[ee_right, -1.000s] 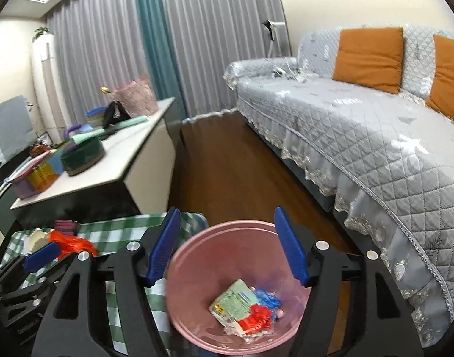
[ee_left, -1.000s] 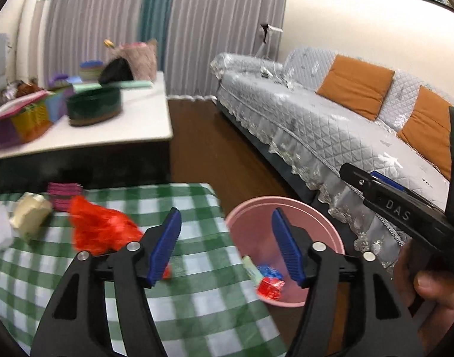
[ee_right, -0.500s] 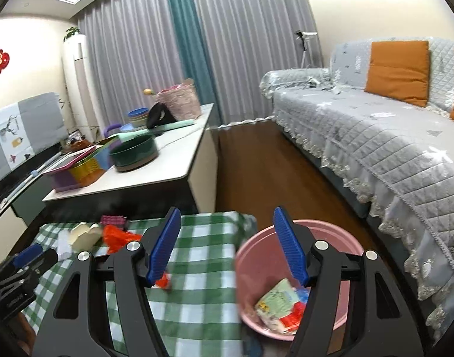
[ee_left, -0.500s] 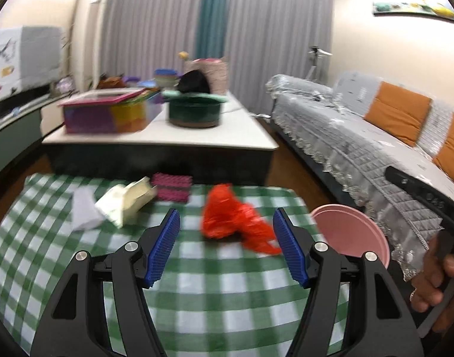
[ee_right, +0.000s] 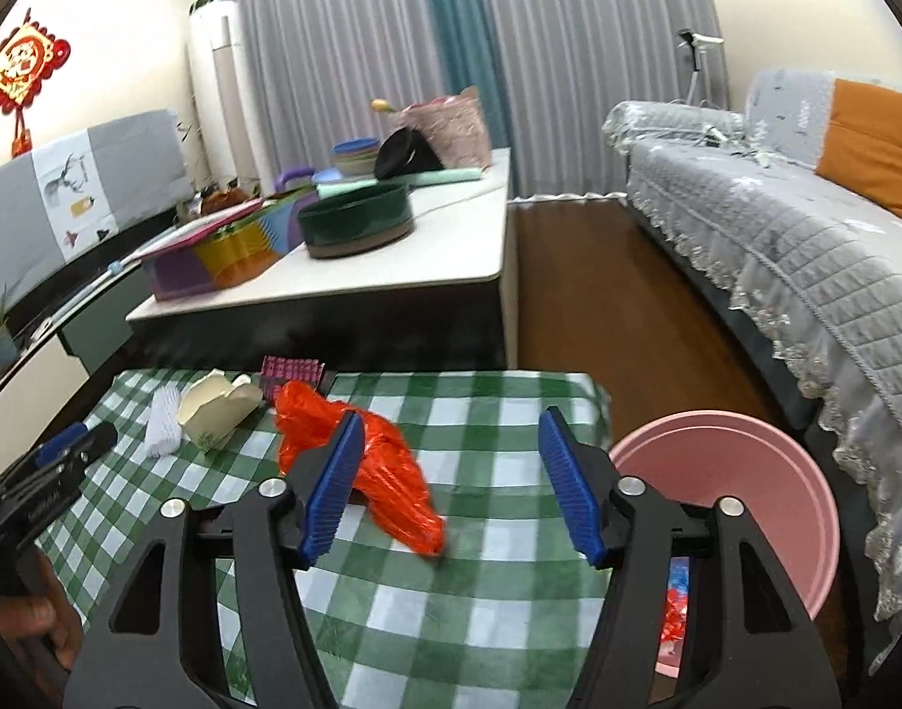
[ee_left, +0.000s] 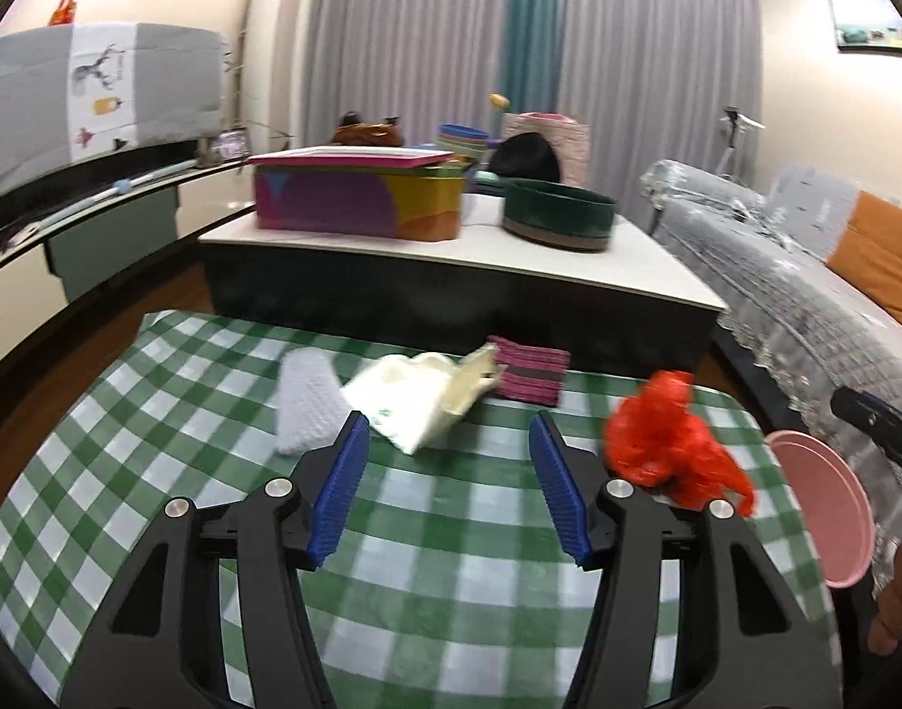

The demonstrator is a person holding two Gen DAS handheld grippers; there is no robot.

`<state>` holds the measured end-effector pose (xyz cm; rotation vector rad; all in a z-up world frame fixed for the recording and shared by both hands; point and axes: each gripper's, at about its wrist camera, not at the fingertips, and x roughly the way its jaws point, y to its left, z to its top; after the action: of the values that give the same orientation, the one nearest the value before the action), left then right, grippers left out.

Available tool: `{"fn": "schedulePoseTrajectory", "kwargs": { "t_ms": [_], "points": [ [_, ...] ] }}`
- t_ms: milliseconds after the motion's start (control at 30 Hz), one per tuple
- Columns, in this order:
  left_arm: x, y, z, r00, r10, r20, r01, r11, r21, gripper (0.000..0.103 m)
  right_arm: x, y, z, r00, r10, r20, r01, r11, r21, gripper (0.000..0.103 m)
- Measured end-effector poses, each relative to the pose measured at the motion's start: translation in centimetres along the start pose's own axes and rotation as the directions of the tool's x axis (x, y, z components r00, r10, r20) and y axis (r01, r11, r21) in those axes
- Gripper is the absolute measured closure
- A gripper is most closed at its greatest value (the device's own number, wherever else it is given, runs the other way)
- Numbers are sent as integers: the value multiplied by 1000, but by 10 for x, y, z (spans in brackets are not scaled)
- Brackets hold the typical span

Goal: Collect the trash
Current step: 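Move both open grippers back over the table toward the remaining trash, then grasp the red plastic bag with the right gripper while the left gripper grasps the white foam net sleeve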

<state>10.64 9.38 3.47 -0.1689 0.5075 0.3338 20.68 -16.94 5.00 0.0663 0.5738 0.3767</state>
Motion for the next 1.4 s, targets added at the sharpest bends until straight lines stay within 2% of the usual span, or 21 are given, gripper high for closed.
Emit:
{"fn": "schedulePoseTrajectory", "kwargs": {
  "t_ms": [300, 533, 800, 900, 1100, 1167, 1233, 1400],
  "points": [
    [48, 40, -4, 994, 75, -74, -83, 989, -122, 49, 45, 11, -6, 997, 37, -69, -38, 999, -16, 49],
    [83, 59, 1, 988, 98, -122, -117, 981, -157, 49, 75, 14, -13, 990, 63, -126, -63, 998, 4, 48],
    [128, 82, 1, 961, 118, -250, -164, 971, -176, 49, 94, 20, -18, 981, 89, -175, -92, 996, -10, 49],
    [135, 83, 0, 953, 103, -284, -159, 970, -184, 50, 100, 21, -20, 979, 84, -187, -89, 996, -19, 53],
    [139, 80, 0, 945, 112, -307, -163, 976, -146, 69, 102, 26, -21, 974, 106, -202, -115, 993, -30, 72],
    [138, 81, -1, 944, 112, -311, -164, 976, -145, 82, 100, 29, -22, 972, 111, -207, -123, 991, -46, 76],
    [136, 84, -1, 944, 109, -311, -164, 974, -157, 89, 100, 31, -23, 971, 115, -211, -129, 990, -55, 81],
    [125, 85, 1, 954, 106, -281, -159, 972, -174, 92, 91, 31, -21, 976, 107, -190, -122, 990, -68, 87]
  ]
}}
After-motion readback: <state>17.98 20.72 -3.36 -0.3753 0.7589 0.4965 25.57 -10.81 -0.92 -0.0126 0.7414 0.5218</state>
